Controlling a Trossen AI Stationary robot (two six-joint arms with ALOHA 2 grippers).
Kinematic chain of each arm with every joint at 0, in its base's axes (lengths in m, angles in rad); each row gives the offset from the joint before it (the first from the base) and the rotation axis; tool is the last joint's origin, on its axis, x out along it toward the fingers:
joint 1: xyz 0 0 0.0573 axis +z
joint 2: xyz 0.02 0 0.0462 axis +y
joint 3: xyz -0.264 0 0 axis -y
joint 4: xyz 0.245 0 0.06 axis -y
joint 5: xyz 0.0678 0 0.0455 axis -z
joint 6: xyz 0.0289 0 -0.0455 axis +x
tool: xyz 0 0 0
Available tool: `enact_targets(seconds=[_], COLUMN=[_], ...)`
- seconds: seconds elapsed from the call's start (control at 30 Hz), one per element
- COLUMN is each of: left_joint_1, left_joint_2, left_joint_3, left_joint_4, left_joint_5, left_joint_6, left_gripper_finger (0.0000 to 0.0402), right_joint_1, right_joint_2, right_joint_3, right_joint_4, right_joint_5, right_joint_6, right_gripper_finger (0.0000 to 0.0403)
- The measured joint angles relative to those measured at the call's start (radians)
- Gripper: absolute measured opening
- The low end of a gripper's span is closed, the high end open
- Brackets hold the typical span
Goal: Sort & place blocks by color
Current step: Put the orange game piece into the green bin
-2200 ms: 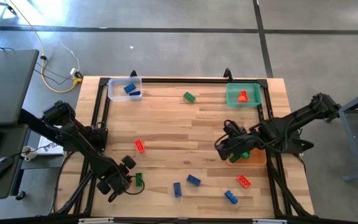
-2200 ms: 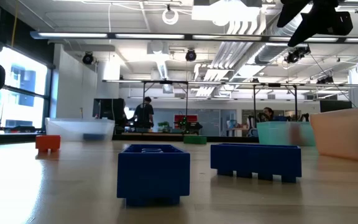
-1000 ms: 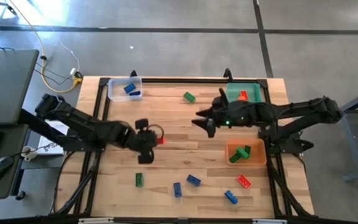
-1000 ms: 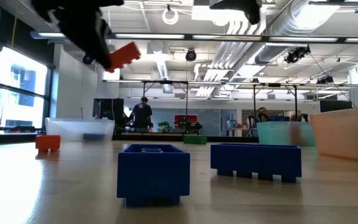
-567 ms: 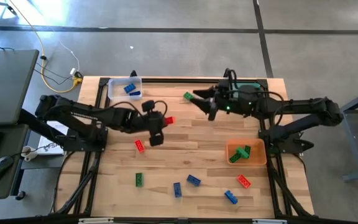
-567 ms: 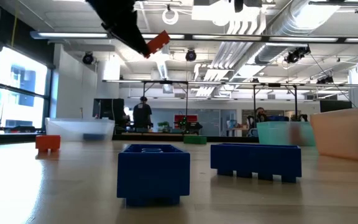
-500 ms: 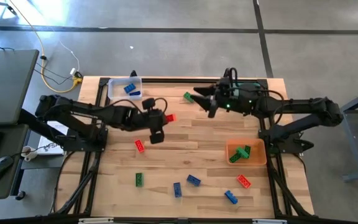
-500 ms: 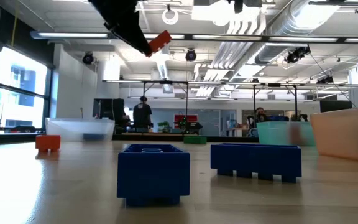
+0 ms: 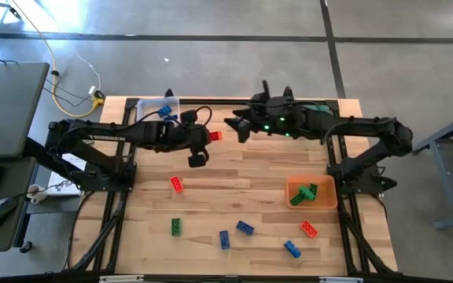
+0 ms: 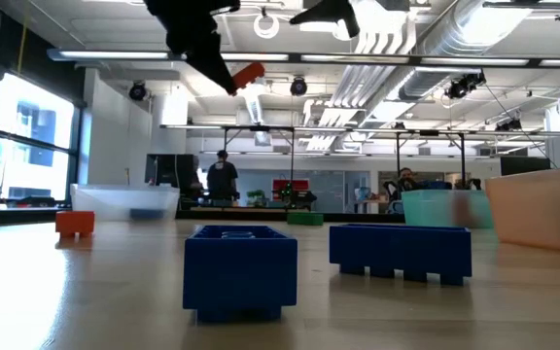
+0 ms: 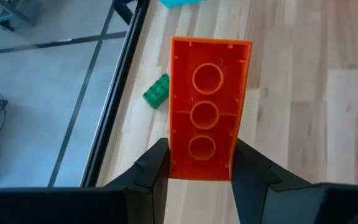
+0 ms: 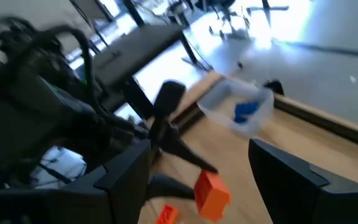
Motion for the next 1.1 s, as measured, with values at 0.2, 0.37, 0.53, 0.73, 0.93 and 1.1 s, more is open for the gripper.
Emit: enact_targets(seconds=[0.2,0.37,0.53,0.73,0.93,1.1], left_joint_1=[0.004,0.004,0.004,0.002,0.001,-0.003], left_joint_2=[0.006,0.005,0.006,0.006,0.006,0.007], left_joint_3=[0.000,0.000,0.000,0.000,0.000,-0.002], left_joint_4=[-0.009,-0.009,0.000,0.028,0.033,0.059], left_joint_5=[-0.001,-0.002,-0.005,0.002,0.003,0.002], left_joint_6=[0.032,0.057,0.088,0.093,0.115,0.117], left_gripper_finger=[0.0105,0.0105,0.0105,0.0105,0.0105,0.0105], right_joint_1=[0.000,0.000,0.000,0.000,-0.006,-0.012], right_joint_2=[0.121,0.188,0.229,0.252,0.252,0.255], right_joint_3=[0.075,0.081,0.081,0.081,0.081,0.082], right_joint_4=[-0.102,-0.114,-0.114,-0.128,-0.136,-0.132], right_joint_5=[-0.044,-0.092,-0.107,-0.101,-0.061,-0.069], right_joint_6=[0.078,0.143,0.180,0.212,0.216,0.242], right_gripper_finger=[0.0257,0.0257,0.0257,0.0256,0.0211,0.0102])
